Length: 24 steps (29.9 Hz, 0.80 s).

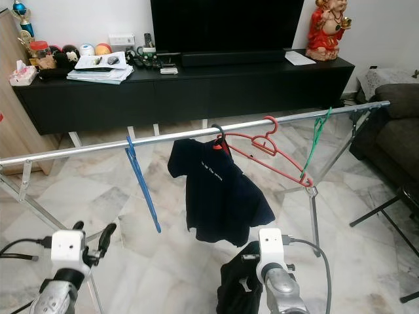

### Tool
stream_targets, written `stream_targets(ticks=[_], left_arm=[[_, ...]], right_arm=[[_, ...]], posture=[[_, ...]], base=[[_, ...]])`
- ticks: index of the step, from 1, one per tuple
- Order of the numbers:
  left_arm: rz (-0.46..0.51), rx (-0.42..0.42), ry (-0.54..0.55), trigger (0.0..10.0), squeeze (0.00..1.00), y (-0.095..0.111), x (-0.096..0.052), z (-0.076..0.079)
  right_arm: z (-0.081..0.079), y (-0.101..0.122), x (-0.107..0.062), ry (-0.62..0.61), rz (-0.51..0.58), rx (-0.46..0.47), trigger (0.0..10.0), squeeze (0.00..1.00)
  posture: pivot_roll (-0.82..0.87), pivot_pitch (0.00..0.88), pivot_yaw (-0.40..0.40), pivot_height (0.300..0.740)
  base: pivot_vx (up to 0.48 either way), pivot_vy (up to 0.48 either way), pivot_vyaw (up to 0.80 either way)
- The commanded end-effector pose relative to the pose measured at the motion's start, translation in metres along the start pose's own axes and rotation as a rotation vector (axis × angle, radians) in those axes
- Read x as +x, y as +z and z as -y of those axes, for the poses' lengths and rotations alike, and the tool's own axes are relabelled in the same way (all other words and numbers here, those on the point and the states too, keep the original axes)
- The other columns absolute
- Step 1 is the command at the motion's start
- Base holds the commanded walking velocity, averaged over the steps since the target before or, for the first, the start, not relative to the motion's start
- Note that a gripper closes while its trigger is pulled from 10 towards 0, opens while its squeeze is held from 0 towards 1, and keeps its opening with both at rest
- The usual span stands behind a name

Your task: Hang hanger

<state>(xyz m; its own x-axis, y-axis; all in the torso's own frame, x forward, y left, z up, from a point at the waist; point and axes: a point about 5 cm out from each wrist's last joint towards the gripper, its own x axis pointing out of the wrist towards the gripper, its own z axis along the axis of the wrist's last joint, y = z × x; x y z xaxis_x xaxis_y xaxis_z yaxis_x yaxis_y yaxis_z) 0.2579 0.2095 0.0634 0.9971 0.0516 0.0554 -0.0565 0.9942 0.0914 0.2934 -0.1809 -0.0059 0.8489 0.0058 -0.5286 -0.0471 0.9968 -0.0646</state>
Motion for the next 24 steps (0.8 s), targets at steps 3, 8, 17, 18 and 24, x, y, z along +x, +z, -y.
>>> stream_targets(ticks=[3, 8, 17, 18, 24], left_arm=[[0.013, -0.019, -0.017, 10.0, 0.00, 0.010, 0.007, 0.006], [0.007, -0.019, -0.041, 10.0, 0.00, 0.014, 0.009, 0.009], [0.003, -0.025, -0.051, 10.0, 0.00, 0.016, 0.010, 0.014], [0.003, -0.023, -0.053, 10.0, 0.00, 0.017, 0.010, 0.014], [0.002, -0.023, -0.055, 10.0, 0.00, 0.018, 0.012, 0.014]], right_arm=[[0.003, 0.003, 0.001, -0.008, 0.011, 0.014, 10.0, 0.00], [0.004, 0.004, 0.001, -0.010, 0.012, 0.013, 10.0, 0.00], [0.004, 0.006, 0.001, -0.004, 0.014, 0.005, 10.0, 0.00], [0.004, 0.006, 0.001, -0.004, 0.013, 0.004, 10.0, 0.00], [0.004, 0.007, 0.001, -0.006, 0.013, 0.003, 10.0, 0.00]], posture=[[0.04, 0.009, 0.015, 0.740], [0.04, 0.000, 0.019, 0.740], [0.04, 0.000, 0.017, 0.740], [0.04, 0.000, 0.017, 0.740], [0.04, 0.004, 0.017, 0.740]], base=[[0.000, 0.000, 0.00], [0.100, 0.000, 0.00], [0.298, 0.000, 0.00], [0.307, 0.000, 0.00], [0.313, 0.000, 0.00]])
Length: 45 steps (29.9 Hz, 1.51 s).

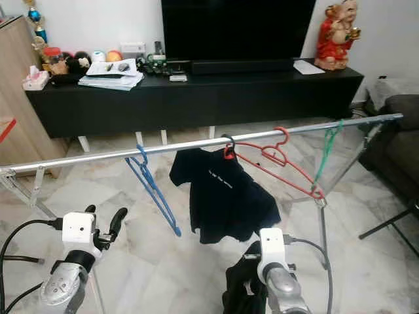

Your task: Hang hanger

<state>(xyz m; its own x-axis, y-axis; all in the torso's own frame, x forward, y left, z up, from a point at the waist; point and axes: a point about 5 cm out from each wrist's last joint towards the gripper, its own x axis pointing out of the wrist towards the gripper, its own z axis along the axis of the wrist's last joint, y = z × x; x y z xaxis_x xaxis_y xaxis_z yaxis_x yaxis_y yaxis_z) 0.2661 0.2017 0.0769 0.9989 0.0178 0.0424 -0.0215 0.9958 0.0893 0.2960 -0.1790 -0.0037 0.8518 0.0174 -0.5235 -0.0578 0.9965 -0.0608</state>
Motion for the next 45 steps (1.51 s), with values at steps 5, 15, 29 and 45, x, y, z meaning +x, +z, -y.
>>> stream_targets(ticks=[5, 15, 29, 45], left_arm=[[0.016, -0.022, -0.024, 10.0, 0.00, 0.007, 0.004, 0.007], [-0.013, -0.027, -0.111, 10.0, 0.00, 0.006, 0.003, 0.016], [-0.160, -0.079, -0.473, 10.0, 0.00, 0.024, 0.010, 0.045], [-0.310, -0.072, -0.481, 10.0, 0.00, 0.044, 0.036, 0.076]], right_arm=[[0.006, 0.004, 0.001, -0.016, 0.004, 0.004, 10.0, 0.00], [0.005, 0.005, 0.001, -0.014, 0.000, 0.003, 10.0, 0.00], [0.006, 0.005, 0.001, -0.010, -0.007, -0.003, 10.0, 0.00], [0.005, 0.004, 0.001, -0.012, -0.011, -0.007, 10.0, 0.00]], posture=[[0.05, 0.011, 0.016, 0.740], [0.05, 0.018, 0.016, 0.740], [0.06, 0.019, 0.012, 0.740], [0.06, 0.020, 0.015, 0.740]], base=[[0.315, 0.000, 0.00], [0.094, 0.000, 0.00], [0.000, 0.000, 0.00], [0.000, 0.000, 0.00]])
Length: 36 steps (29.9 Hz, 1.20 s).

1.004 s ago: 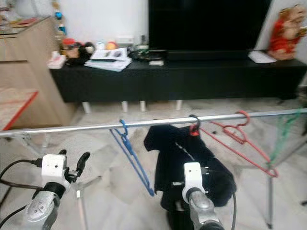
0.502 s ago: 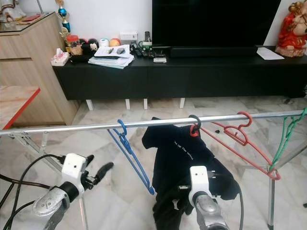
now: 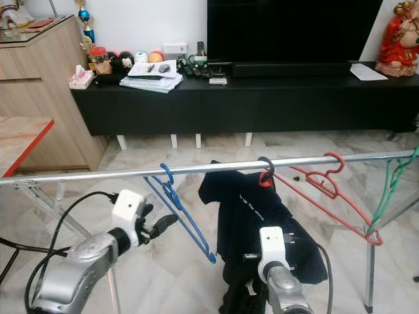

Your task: Hang hanger

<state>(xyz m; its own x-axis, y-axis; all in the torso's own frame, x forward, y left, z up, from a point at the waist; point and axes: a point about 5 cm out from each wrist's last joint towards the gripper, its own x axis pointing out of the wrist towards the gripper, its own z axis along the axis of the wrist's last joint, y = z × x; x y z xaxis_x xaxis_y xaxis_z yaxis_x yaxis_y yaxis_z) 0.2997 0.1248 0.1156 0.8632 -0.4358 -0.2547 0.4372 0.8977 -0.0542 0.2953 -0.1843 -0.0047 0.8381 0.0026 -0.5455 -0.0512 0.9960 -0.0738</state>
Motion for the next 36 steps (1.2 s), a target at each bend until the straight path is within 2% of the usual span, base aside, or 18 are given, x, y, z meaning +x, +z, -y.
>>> stream_targets(ticks=[1, 5, 12, 16, 17, 22, 36], left_arm=[[-0.026, 0.009, 0.012, 10.0, 0.00, 0.001, 0.003, 0.001], [0.027, 0.016, 0.040, 10.0, 0.00, 0.014, 0.014, 0.003], [0.091, 0.009, 0.064, 10.0, 0.00, 0.015, 0.019, -0.002], [0.047, 0.064, 0.061, 10.0, 0.00, 0.009, 0.022, 0.001], [0.025, 0.085, 0.090, 10.0, 0.00, 0.009, 0.025, -0.001], [-0.017, 0.064, 0.129, 10.0, 0.00, 0.004, 0.031, -0.005], [-0.028, 0.090, 0.155, 10.0, 0.00, 0.004, 0.040, -0.006]], right_arm=[[-0.001, 0.006, 0.001, 0.001, 0.016, 0.001, 10.0, 0.00], [-0.001, 0.006, 0.001, 0.002, 0.016, 0.002, 10.0, 0.00], [-0.002, 0.006, 0.001, -0.003, 0.021, 0.010, 10.0, 0.00], [-0.001, 0.006, 0.001, -0.001, 0.020, 0.007, 10.0, 0.00], [-0.001, 0.006, 0.001, -0.001, 0.020, 0.006, 10.0, 0.00], [-0.001, 0.006, 0.001, 0.005, 0.018, 0.004, 10.0, 0.00], [-0.002, 0.006, 0.002, 0.031, 0.006, -0.010, 10.0, 0.00]], posture=[[0.06, 0.020, 0.015, 0.740], [0.06, 0.017, 0.019, 0.740], [0.05, 0.017, 0.019, 0.740], [0.06, 0.019, 0.017, 0.740], [0.06, 0.020, 0.016, 0.740], [0.06, 0.019, 0.014, 0.740], [0.06, 0.022, 0.016, 0.740]], base=[[0.000, 0.000, 0.00], [0.000, 0.000, 0.00], [0.000, 0.000, 0.00], [0.000, 0.000, 0.00], [0.000, 0.000, 0.00], [0.000, 0.000, 0.00], [0.000, 0.000, 0.00]])
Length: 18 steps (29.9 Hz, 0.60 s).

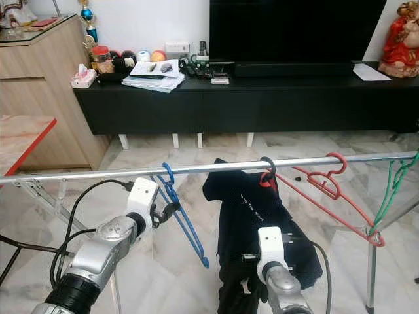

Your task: Hang hanger

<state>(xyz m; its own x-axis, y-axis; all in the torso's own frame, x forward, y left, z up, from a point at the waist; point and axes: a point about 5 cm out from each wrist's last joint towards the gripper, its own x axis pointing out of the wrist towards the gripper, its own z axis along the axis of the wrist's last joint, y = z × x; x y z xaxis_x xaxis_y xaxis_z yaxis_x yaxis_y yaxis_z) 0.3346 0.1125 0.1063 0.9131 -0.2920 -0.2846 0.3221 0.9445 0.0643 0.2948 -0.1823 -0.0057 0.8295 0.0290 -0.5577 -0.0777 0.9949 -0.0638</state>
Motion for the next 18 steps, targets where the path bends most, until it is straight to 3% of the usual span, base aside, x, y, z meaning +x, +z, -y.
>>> stream_targets(ticks=[1, 14, 18], left_arm=[[0.005, 0.009, 0.004, 10.0, 0.00, 0.0029, 0.0017, -0.0008], [0.021, 0.042, -0.036, 10.0, 0.00, 0.0078, 0.0068, 0.0045], [-0.001, 0.047, 0.014, 10.0, 0.00, 0.0067, 0.0100, 0.0007]], right_arm=[[0.0005, 0.0069, 0.0013, 0.004, 0.018, -0.004, 10.0, 0.00], [-0.0008, 0.0070, 0.0014, 0.010, 0.020, -0.002, 10.0, 0.00], [-0.0012, 0.0070, 0.0015, 0.013, 0.018, -0.002, 10.0, 0.00]], posture=[[0.06, 0.022, 0.016, 0.740], [0.06, 0.022, 0.019, 0.740], [0.07, 0.020, 0.021, 0.740]], base=[[0.000, 0.000, 0.00], [0.000, 0.000, 0.00], [0.000, 0.000, 0.00]])
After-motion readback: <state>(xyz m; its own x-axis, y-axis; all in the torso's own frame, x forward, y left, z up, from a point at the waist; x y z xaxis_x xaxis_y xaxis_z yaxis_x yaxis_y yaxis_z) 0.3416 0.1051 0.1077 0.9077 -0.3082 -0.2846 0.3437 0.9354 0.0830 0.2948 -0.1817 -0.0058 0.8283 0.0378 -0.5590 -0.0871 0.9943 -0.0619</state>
